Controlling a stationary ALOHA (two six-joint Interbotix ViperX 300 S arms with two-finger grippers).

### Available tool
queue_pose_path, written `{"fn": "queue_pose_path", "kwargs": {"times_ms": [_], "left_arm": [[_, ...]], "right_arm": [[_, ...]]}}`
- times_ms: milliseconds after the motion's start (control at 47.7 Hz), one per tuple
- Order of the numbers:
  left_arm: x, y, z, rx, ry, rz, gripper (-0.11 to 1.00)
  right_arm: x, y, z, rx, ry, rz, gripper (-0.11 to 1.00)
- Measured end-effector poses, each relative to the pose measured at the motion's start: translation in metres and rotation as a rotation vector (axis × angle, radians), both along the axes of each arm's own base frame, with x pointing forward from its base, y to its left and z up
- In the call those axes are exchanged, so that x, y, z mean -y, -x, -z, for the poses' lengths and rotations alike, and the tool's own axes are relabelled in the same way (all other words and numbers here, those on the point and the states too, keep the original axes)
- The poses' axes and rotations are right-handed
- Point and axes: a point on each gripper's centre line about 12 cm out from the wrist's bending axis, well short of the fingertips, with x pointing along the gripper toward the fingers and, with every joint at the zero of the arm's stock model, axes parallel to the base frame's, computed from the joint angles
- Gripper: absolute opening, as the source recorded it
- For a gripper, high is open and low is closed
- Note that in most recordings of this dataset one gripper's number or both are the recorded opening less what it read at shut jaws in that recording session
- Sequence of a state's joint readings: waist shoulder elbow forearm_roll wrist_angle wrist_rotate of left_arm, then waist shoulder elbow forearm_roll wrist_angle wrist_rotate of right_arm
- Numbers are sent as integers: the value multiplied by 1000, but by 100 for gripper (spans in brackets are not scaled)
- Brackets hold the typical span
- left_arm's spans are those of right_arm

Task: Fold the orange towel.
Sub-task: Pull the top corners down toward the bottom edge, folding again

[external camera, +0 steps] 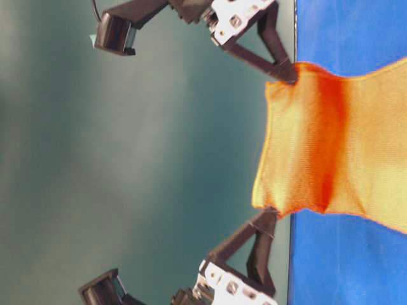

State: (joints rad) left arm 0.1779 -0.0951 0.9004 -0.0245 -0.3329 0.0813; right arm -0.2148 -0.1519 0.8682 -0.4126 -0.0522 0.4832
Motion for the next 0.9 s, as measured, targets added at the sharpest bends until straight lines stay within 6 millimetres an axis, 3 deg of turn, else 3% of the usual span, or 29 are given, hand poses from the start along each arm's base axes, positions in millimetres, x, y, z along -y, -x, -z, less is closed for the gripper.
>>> {"fn": "queue_pose_path", "kwargs": {"times_ms": [168, 566, 629, 755, 818, 901], "left_arm": [[29, 1, 8, -44, 8, 84, 2], [49, -5, 72, -182, 33, 135, 2], [49, -5, 76, -186, 36, 132, 2], [49, -5, 76, -181, 35, 132, 5], [49, -6, 75, -178, 35, 132, 20], [49, -6, 74, -177, 35, 132, 43]], "right_arm": [[-20, -3, 3, -9, -26, -38, 3], [-39, -13, 50, -74, -116, -65, 5], [-39, -14, 51, -73, -120, -65, 15], [-41, -15, 52, -69, -129, -64, 52], [-45, -16, 50, -64, -128, -75, 64], [-49, -17, 50, -63, -128, -86, 61]]}}
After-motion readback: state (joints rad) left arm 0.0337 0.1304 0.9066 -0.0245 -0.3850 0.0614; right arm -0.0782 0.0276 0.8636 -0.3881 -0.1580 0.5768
